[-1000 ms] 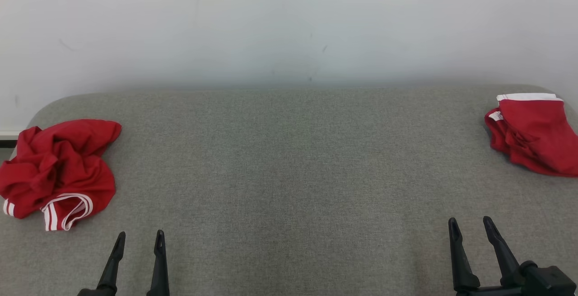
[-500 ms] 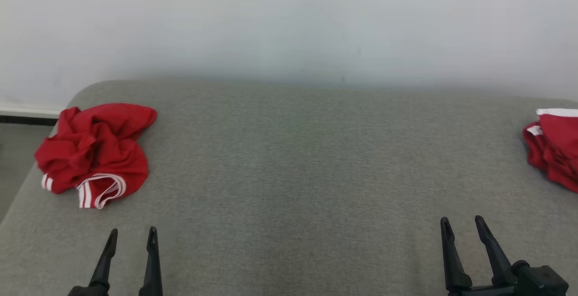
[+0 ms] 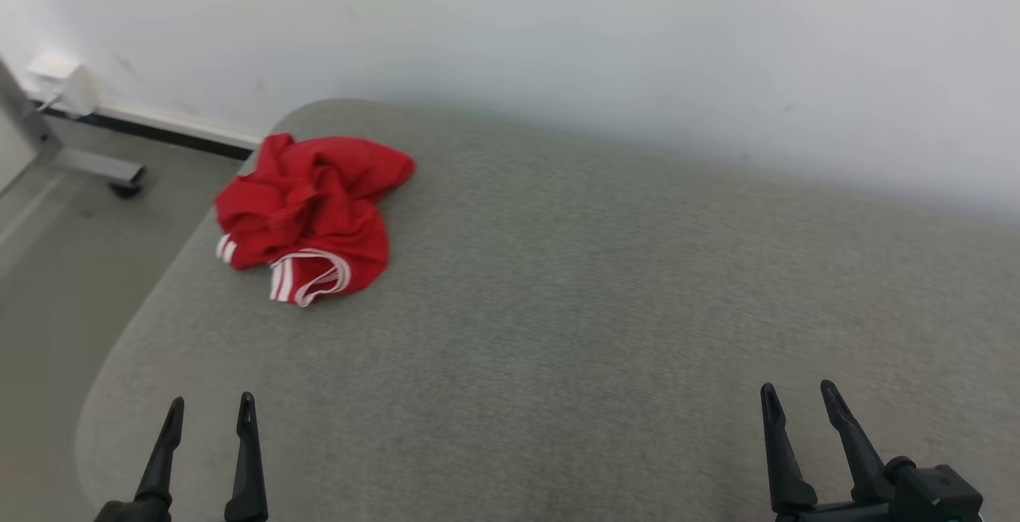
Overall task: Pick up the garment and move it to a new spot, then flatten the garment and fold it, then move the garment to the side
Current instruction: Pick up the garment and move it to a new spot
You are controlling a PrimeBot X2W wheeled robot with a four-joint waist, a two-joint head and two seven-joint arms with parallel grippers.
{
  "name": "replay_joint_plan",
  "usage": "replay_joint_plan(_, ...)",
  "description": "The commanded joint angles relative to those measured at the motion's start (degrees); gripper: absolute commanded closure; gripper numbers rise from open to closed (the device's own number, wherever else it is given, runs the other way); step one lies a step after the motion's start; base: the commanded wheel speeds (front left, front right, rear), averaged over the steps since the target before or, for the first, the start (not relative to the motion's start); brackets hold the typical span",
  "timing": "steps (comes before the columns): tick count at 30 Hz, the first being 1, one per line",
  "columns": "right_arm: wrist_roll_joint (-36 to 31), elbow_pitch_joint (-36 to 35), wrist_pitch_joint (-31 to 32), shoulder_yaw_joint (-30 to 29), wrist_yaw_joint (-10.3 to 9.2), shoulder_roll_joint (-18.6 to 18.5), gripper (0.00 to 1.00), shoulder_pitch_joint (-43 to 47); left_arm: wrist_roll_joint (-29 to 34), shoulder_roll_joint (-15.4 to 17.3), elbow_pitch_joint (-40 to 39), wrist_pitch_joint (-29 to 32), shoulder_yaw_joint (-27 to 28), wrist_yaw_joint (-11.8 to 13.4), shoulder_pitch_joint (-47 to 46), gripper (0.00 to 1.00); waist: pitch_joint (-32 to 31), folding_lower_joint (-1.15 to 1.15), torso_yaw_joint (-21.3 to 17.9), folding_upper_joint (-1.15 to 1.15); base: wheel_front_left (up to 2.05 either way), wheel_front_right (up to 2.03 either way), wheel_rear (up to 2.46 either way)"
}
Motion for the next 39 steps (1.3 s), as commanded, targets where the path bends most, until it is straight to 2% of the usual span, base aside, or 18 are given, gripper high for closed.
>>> replay_joint_plan(1,-0.1,0.2,-0.1,0.1,-0.15,0.1,0.00,-0.4,-0.3,0.2,0.0,-0.2,0.3,0.1,0.4,0.00,0.0,0.00,5.6,0.00,0.00,0.00,0.00)
replay_joint_plan(7,-0.1,0.9,-0.3,0.1,-0.15,0.4,0.00,-0.5,-0.1,0.4,-0.7,-0.2,1.1,0.4,1.5,0.00,-0.7,0.00,10.1,0.00,0.00,0.00,0.00)
replay_joint_plan(21,0.6,3.1,0.0,2.6,-0.15,-0.6,0.00,-3.4,-0.7,0.0,-3.5,-0.2,4.1,1.5,4.4,0.00,0.0,0.00,11.0,0.00,0.00,0.00,0.00)
replay_joint_plan(29,1.2,3.8,-0.3,2.1,-0.15,-1.0,0.00,-3.1,-0.7,-0.3,-2.8,-0.2,4.1,1.4,4.0,0.00,-0.2,0.00,10.7,0.00,0.00,0.00,0.00)
replay_joint_plan(33,0.8,3.3,-0.5,0.4,-0.15,-1.0,0.00,-1.8,-0.8,0.7,-1.3,-0.2,3.3,0.9,1.5,0.00,0.0,0.00,10.2,0.00,0.00,0.00,0.00)
replay_joint_plan(39,-0.5,0.6,1.1,-0.9,-0.15,-2.1,0.00,-2.8,-2.3,2.5,1.2,-0.2,3.9,0.6,-5.6,0.00,4.1,0.00,5.1,0.00,0.00,0.00,0.00)
